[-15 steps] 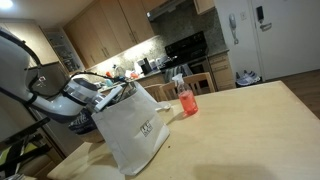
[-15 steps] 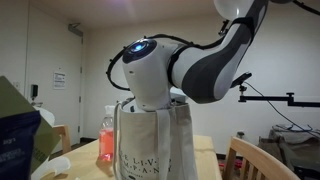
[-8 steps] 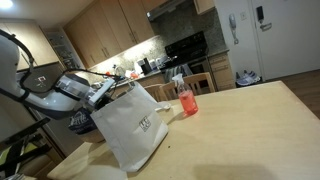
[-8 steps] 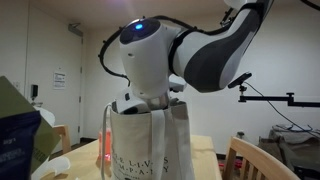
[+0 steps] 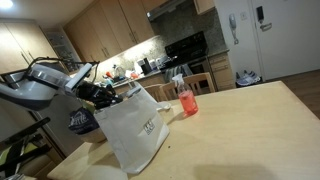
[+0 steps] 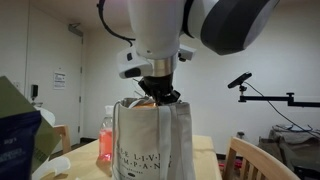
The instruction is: Move the bag slightly forward, take out the TAZO box, and put it on the table
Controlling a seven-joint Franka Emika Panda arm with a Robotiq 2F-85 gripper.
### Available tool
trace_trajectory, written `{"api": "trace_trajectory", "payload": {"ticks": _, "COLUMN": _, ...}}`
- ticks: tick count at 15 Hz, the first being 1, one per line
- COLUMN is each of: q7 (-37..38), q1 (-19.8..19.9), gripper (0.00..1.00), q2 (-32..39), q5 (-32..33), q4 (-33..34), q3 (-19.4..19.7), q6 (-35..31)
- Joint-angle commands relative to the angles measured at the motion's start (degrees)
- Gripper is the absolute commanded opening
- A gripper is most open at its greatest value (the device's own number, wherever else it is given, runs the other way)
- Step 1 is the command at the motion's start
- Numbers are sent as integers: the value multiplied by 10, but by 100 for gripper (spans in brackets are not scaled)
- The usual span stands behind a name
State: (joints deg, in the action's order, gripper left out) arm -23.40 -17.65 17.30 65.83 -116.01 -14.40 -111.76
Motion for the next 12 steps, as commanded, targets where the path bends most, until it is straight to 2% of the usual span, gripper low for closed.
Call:
{"api": "trace_trajectory", "payload": {"ticks": 1, "q7": 37, "q1": -3, "gripper": 1, "q2": -70, "q5": 19, "q4": -51, "q3": -10, "q6": 25}}
{"api": "trace_trajectory", "payload": {"ticks": 12, "q7": 61, "q1": -6, "gripper": 1, "q2": -219, "q5": 13, "q4": -131, "q3": -36, "q6": 110}}
